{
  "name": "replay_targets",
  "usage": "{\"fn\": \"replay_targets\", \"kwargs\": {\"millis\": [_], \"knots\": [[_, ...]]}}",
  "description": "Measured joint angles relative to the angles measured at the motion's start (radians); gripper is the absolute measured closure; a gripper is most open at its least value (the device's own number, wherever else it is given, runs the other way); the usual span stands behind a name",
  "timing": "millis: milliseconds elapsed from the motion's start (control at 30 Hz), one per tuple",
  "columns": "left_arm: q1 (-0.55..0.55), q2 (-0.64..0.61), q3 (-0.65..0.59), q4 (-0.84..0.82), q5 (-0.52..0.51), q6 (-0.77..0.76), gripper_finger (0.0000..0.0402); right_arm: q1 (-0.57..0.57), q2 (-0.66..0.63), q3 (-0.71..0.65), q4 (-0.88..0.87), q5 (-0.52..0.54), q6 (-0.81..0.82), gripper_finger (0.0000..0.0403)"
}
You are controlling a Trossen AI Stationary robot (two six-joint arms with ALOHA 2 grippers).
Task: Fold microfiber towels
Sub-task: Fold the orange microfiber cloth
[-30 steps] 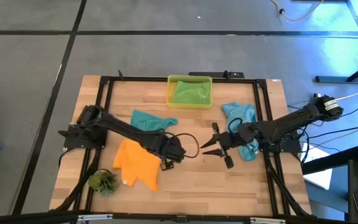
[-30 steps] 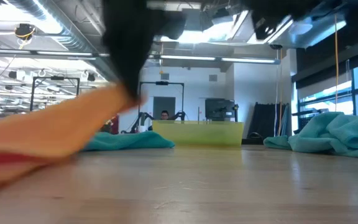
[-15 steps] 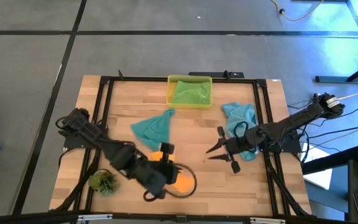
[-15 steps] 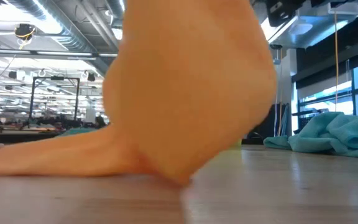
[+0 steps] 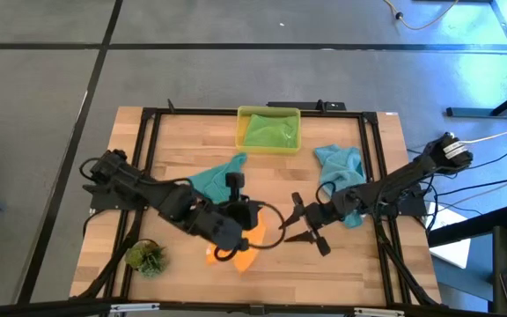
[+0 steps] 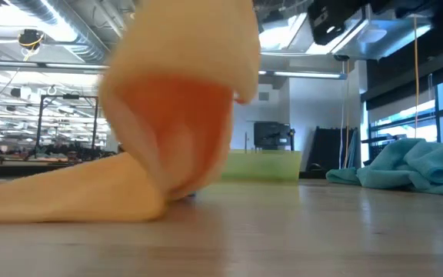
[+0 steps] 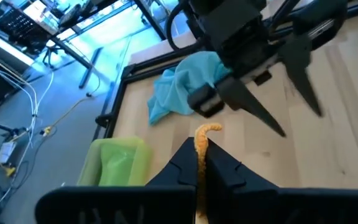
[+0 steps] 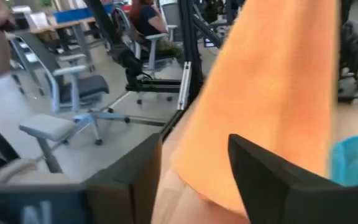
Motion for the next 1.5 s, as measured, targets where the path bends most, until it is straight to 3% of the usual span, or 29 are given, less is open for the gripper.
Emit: {"fn": "replay_targets", "kwargs": {"millis": [167,333,667,900,1167,1300,1500], "knots": [[0.028,0.0,0.0,0.049,0.042,0.061,0.0401,-0.055,0.051,0.012,-0.007,-0.038,0.041,0.017],[0.035,0.0,0.0,0.091,0.075,0.114,0.0401,-0.122,0.12,0.012,-0.015,-0.037,0.058,0.0148],[0.025,0.0,-0.001,0.094,0.114,0.108,0.0401,-0.169,0.082,0.012,-0.005,-0.124,0.031,0.0151],[0.026,0.0,-0.001,0.098,0.144,0.116,0.0401,-0.175,0.189,0.012,0.173,-0.134,0.032,0.0151],[0.039,0.001,-0.002,0.101,0.14,0.118,0.0401,-0.195,0.246,0.012,0.221,-0.334,0.055,0.0152],[0.051,0.001,-0.002,0.1,0.132,0.117,0.0401,-0.183,0.249,0.012,0.233,-0.467,0.037,0.0174],[0.061,0.001,-0.002,0.1,0.115,0.111,0.0401,-0.167,0.249,0.012,0.204,-0.484,0.038,0.0256]]}}
